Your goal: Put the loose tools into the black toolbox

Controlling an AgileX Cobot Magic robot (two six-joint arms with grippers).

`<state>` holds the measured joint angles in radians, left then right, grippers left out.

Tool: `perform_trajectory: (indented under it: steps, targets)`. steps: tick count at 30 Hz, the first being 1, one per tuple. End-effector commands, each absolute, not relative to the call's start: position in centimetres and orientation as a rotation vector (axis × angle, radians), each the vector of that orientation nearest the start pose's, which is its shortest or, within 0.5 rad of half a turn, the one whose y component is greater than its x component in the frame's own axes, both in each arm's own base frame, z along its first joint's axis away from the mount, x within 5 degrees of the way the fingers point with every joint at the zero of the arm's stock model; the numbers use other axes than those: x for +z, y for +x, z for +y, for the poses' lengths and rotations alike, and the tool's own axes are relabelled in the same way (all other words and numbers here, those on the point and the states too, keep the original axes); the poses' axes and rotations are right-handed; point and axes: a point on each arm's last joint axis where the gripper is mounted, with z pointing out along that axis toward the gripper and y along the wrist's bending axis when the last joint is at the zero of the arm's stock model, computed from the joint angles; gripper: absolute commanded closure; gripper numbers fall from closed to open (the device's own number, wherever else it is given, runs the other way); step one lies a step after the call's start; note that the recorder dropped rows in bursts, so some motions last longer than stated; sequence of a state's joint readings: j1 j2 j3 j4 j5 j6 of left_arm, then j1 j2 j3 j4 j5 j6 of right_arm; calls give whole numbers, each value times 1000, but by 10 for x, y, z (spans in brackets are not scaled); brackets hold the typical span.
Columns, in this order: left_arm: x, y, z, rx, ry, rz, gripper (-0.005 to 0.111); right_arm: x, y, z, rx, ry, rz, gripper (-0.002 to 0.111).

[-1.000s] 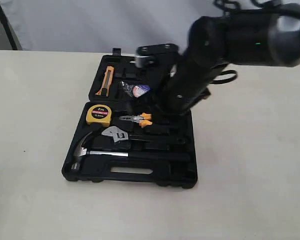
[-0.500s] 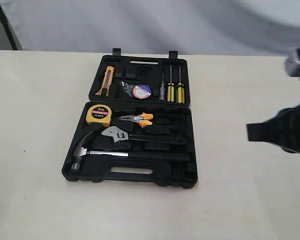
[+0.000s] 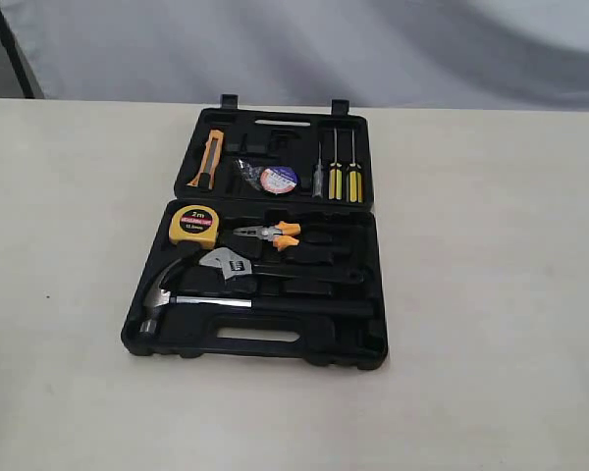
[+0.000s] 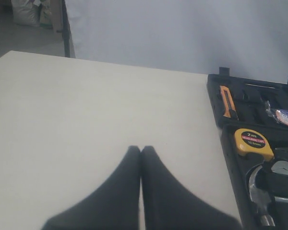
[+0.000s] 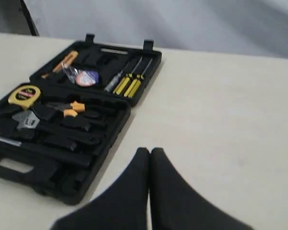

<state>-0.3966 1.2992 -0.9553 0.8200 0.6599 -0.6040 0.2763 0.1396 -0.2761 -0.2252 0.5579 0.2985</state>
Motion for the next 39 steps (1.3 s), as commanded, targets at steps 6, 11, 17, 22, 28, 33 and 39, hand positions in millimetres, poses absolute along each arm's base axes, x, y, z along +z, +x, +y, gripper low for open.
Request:
perform_trajectory:
  steps: [6,11,17,22,28,33,39]
  targets:
    - [307,263,-66,348,306,2223,105,255,35,-1,178,-30,1735,108]
    - [307,263,-66,348,306,2223,105,255,35,-5,92,92,1734,108]
    - [307,263,-66,348,306,2223,105,255,34,-8,24,171,1727,108]
    - [307,263,-66,348,306,2223,105,244,39,-8,-29,104,1742,108]
    - [307,263,-66,348,306,2223,105,217,49,-2,-64,-52,1747,108]
    - [307,263,-66,348,306,2223,105,187,55,-1,-59,-66,1775,108]
    - [307,263,-66,348,306,2223,105,182,53,-2,-66,-67,1826,108]
